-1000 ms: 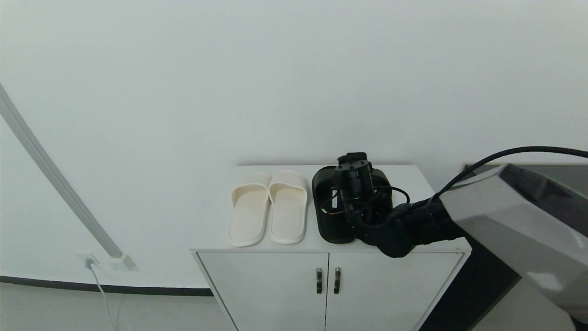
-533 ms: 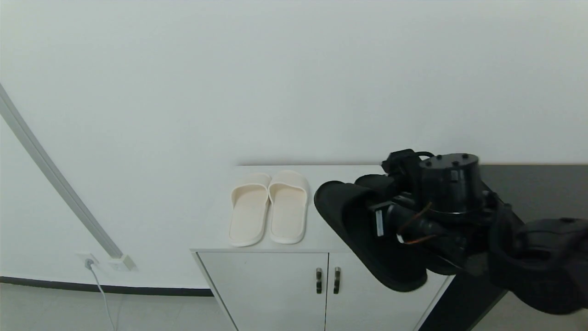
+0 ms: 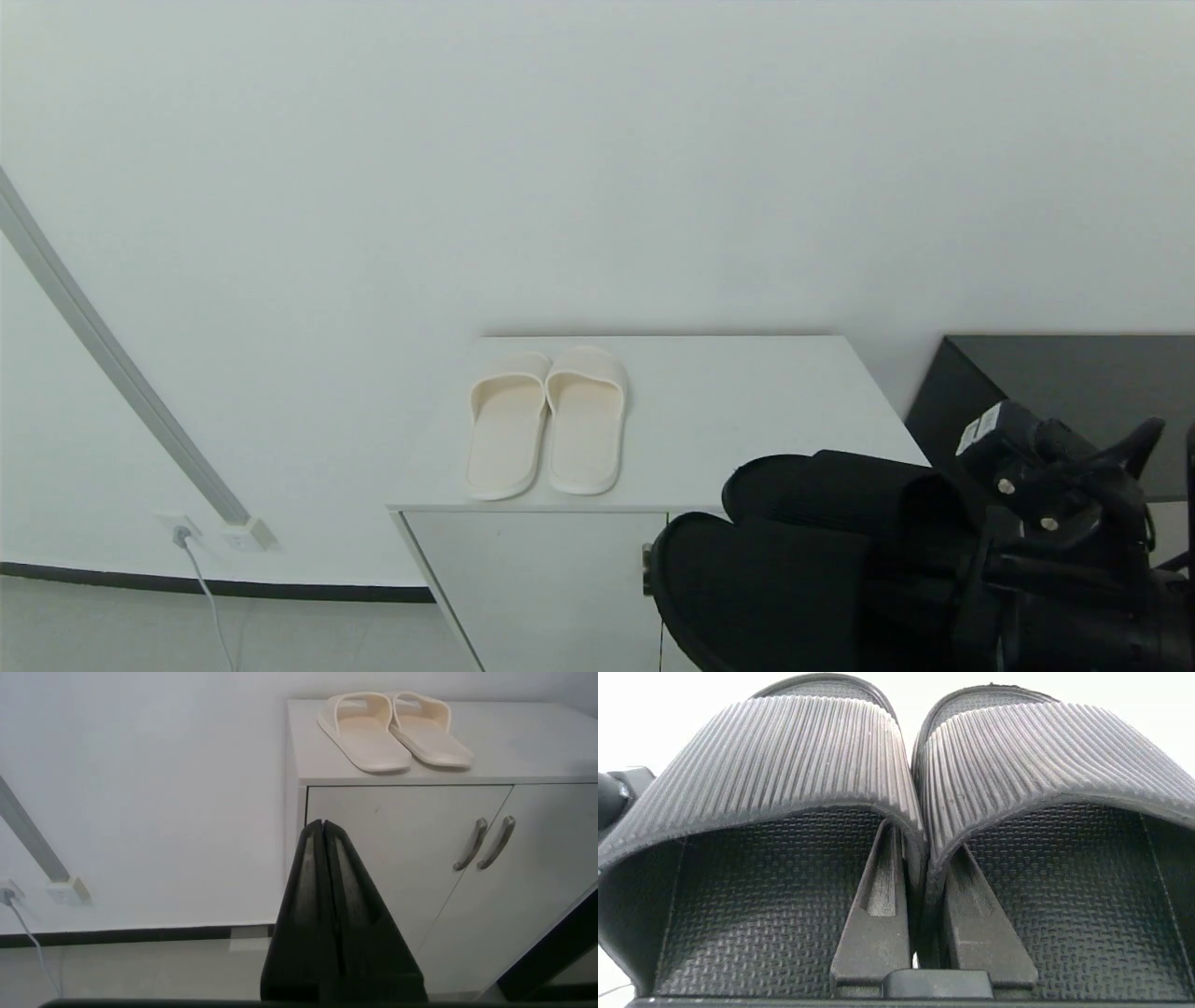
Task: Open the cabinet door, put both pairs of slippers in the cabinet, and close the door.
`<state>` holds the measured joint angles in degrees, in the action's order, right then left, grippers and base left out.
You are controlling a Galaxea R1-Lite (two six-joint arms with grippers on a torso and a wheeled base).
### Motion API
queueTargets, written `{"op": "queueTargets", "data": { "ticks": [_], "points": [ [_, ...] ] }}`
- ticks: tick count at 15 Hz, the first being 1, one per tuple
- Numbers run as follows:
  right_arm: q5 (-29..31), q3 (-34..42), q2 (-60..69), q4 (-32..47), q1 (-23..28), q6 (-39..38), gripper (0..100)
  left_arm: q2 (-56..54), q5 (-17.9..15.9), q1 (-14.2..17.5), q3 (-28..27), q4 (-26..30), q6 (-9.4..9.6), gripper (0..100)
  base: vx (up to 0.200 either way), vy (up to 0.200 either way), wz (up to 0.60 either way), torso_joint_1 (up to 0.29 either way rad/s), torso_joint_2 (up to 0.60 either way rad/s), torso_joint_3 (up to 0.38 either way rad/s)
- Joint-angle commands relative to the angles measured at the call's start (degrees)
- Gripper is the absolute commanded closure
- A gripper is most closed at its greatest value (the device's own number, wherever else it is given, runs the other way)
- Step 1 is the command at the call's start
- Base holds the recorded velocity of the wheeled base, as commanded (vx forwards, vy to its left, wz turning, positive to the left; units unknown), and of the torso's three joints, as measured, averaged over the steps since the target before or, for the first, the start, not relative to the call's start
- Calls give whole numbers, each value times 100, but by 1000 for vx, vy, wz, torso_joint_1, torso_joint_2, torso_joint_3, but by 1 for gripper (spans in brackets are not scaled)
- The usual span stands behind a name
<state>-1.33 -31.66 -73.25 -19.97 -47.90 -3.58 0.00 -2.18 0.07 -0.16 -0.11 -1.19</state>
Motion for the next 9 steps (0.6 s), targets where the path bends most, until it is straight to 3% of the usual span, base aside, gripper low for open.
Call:
{"op": "queueTargets", "data": {
  "ticks": [1, 7, 9],
  "points": [
    [-34, 46, 171, -16, -44, -11, 100, 0, -2, 1, -2, -7, -4, 100, 0, 0, 0, 0, 0, 0],
    [-131, 90, 118, -25, -53, -2, 100, 9, -2, 1, -2, -7, -4, 100, -200, 0, 0, 6, 4, 1],
    [-131, 116, 110, -25, -44, 7, 100, 0, -2, 1, -2, -7, -4, 100, 0, 0, 0, 0, 0, 0]
  ]
}}
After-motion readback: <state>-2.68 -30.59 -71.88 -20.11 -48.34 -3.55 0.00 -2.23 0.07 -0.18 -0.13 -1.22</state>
